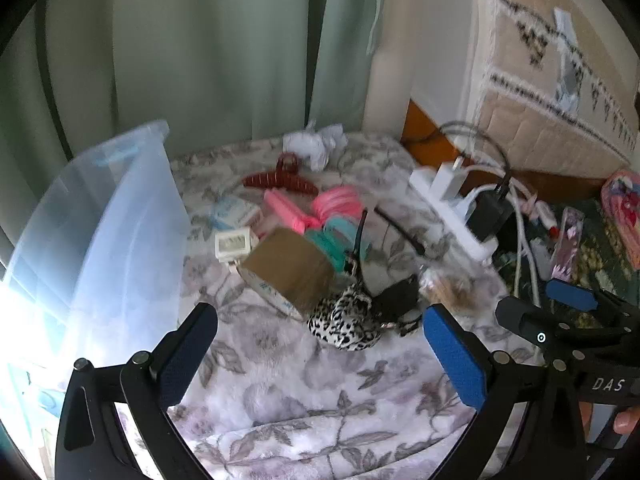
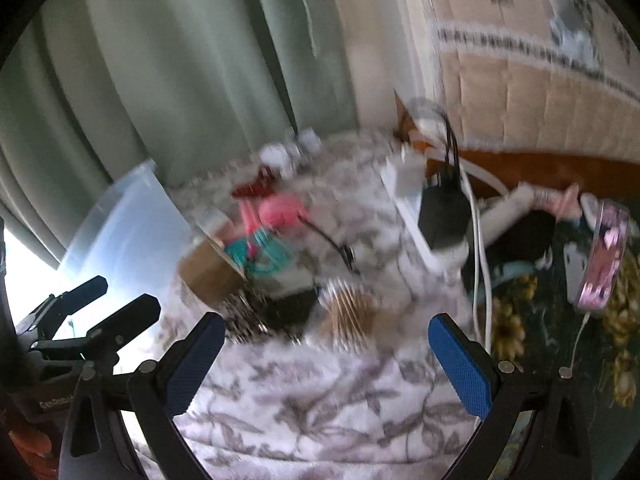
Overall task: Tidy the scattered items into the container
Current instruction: 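Grasp the brown tape roll with the left tool while the right tool grasps the cotton swab bag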
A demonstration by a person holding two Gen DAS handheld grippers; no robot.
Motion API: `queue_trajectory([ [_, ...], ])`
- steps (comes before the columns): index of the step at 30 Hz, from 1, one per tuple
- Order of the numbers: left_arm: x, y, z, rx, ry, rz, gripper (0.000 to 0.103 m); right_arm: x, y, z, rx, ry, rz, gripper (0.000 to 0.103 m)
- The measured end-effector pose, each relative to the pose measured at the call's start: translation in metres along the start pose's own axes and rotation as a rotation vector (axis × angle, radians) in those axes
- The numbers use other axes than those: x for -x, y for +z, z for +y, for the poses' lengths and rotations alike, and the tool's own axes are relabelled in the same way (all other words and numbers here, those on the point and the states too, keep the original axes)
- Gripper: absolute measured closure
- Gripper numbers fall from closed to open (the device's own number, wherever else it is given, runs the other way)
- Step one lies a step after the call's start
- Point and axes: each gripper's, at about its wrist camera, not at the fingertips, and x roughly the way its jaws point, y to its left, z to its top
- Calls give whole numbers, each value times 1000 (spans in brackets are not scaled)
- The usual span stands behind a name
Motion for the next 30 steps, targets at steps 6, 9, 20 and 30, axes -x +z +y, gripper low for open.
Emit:
queue_trajectory([
  [6,-27,-2,8,23,-28,75,0,-34,-3,-9,-4,-1,87,0],
  [9,-40,3,10,39,-47,92,0,-50,-5,-14,-27,-16,126,0],
  [20,-81,8,35,172,-2,73,1,-96,-7,-33,-128,21,171,15],
  [30,-115,1,43,223,-70,161,41,-109,-8,-47,-206,23,179,29],
])
